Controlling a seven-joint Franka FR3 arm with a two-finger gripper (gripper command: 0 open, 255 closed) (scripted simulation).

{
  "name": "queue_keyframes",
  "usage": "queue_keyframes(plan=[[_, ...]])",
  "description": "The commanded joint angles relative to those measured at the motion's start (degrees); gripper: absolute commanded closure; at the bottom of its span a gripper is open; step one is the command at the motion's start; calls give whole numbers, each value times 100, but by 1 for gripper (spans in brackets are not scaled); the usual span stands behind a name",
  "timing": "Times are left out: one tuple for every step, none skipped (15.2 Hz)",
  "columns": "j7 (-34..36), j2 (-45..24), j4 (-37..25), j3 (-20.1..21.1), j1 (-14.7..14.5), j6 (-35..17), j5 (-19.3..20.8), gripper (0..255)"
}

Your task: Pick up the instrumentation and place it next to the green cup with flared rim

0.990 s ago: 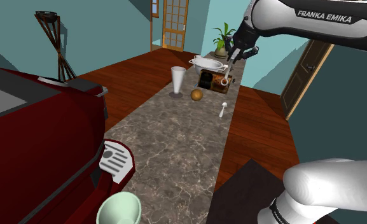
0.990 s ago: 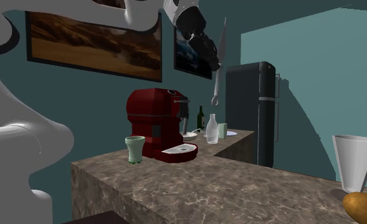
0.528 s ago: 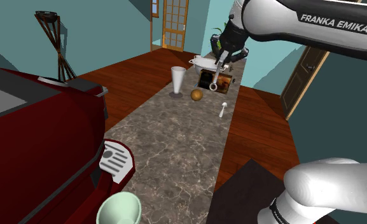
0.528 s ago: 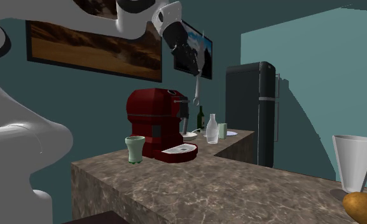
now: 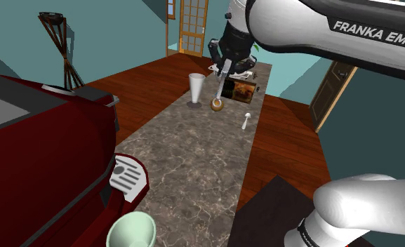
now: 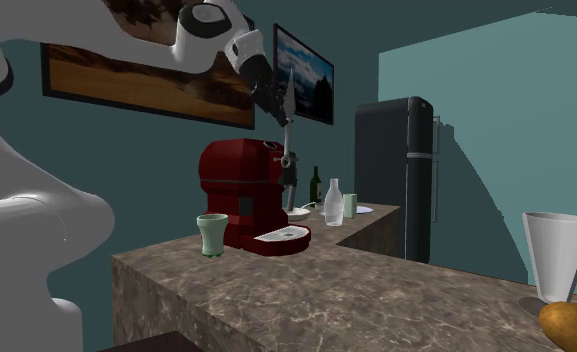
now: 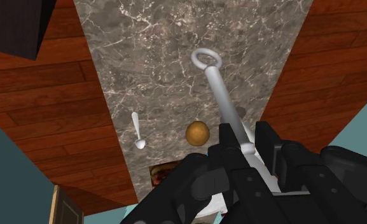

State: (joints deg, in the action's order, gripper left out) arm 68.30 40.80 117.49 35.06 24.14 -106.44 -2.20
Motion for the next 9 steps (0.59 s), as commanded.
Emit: queue_keyframes(plan=[[287,-128,-248,322,61,112,-8,255],[420,-174,-363,473,87,176,-12,255],[554,-225,-485,629,120,240,-14,255],[688,-281,-613,791,160,305,-14,255],[824,-342,-749,959,207,371,-10,255],[960,-407,-891,1133,263,439,-2,255],[1098,-478,-1041,1316,327,508,11,255],[1236,-552,-1199,1509,404,578,27,255],[1376,-632,-1364,1712,490,651,48,255]])
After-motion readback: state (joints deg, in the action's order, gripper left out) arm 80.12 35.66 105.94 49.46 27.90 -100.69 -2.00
